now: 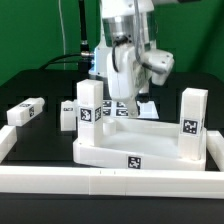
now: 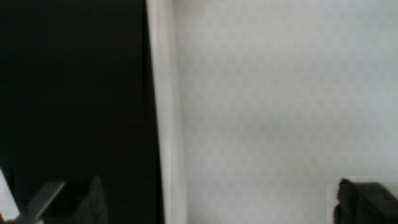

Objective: Assemble desk

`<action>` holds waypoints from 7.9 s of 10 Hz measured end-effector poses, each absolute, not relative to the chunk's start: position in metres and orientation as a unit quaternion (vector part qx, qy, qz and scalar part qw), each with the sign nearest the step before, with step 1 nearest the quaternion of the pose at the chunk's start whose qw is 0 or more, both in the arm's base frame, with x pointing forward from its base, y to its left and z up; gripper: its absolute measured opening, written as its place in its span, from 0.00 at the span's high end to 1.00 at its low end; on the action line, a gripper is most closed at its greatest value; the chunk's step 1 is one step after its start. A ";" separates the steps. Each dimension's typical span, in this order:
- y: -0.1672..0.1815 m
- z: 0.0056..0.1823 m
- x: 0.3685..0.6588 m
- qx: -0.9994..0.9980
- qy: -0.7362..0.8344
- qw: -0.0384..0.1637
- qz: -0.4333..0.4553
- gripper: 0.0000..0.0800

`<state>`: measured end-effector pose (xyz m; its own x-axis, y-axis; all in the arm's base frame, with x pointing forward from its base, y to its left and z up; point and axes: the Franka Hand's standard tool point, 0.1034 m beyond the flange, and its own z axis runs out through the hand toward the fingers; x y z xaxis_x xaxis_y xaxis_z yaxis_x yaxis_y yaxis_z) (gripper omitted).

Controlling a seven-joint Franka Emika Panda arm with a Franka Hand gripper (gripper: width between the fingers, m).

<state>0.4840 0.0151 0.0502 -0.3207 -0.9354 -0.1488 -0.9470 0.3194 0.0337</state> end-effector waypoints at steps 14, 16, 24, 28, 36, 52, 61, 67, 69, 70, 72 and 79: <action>0.024 0.019 0.482 -0.598 0.798 0.026 0.071 0.92; 0.024 0.019 0.482 -0.598 0.798 0.026 0.071 0.92; 0.003 0.022 0.487 -0.688 0.722 0.035 0.060 0.92; -0.005 0.022 0.488 -0.784 0.617 0.039 0.051 0.92; -0.044 0.021 0.486 -0.929 0.367 0.035 0.033 0.92; -0.032 0.024 0.523 -0.986 -0.164 0.006 0.011 0.92; -0.018 0.026 0.557 -0.883 -0.469 -0.028 0.015 0.92; -0.017 0.025 0.563 -0.775 -0.630 -0.038 0.040 0.92; 0.007 0.027 0.591 -0.762 -0.646 -0.037 0.033 0.92; 0.017 0.027 0.600 -0.757 -0.652 -0.038 0.028 0.92; 0.029 0.023 0.615 -0.744 -0.667 -0.038 0.025 0.92; 0.031 0.022 0.621 -0.733 -0.678 -0.044 0.028 0.92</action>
Offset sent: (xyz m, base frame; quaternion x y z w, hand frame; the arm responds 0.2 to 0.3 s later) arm 0.0045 0.0048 -0.0214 -0.0286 0.0208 -0.0081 0.9993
